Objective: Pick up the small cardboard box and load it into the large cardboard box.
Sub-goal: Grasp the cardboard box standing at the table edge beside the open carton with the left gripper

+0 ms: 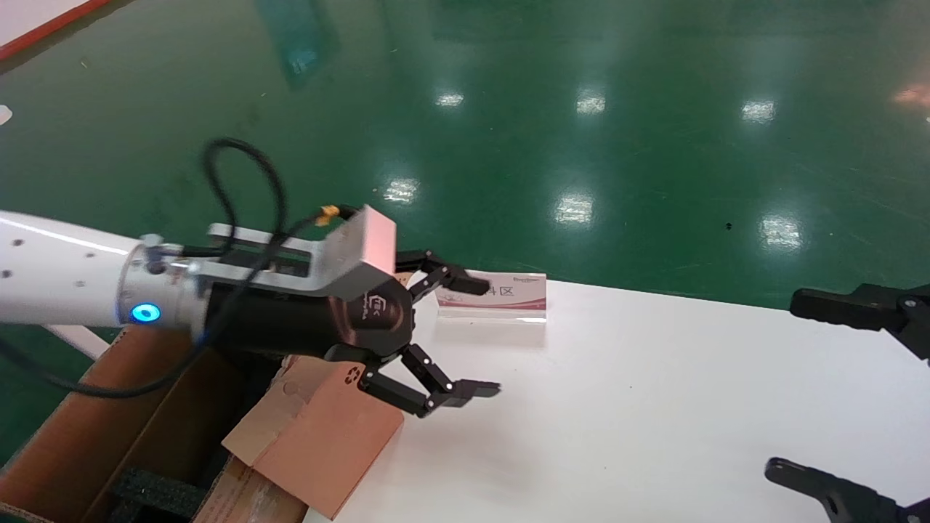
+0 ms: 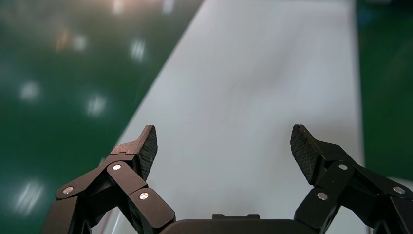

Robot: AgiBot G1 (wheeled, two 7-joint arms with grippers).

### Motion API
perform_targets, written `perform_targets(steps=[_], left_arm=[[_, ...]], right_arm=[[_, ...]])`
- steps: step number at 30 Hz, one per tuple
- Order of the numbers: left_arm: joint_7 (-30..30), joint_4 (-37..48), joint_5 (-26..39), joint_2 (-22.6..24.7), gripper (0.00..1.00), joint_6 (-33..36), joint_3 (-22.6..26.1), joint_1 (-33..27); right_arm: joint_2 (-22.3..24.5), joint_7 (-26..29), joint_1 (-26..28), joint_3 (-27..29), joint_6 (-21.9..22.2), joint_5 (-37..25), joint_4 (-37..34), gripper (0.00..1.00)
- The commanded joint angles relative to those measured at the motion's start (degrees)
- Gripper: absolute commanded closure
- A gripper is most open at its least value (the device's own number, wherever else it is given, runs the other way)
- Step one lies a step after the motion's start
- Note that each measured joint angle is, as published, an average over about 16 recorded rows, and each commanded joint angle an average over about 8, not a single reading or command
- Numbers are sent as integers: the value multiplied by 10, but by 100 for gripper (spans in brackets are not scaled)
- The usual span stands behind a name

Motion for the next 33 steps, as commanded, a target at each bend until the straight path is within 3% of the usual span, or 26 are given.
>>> perform_targets(steps=[1, 19, 33], left_arm=[[-21, -2, 48, 1, 0, -3, 18, -23], [-182, -2, 239, 30, 0, 79, 128, -166], [-302, -4, 304, 30, 0, 92, 256, -270]], right_arm=[[0, 0, 0, 0, 0, 0, 0, 0], [0, 0, 0, -1, 0, 1, 0, 0], [1, -1, 0, -1, 1, 1, 0, 0]])
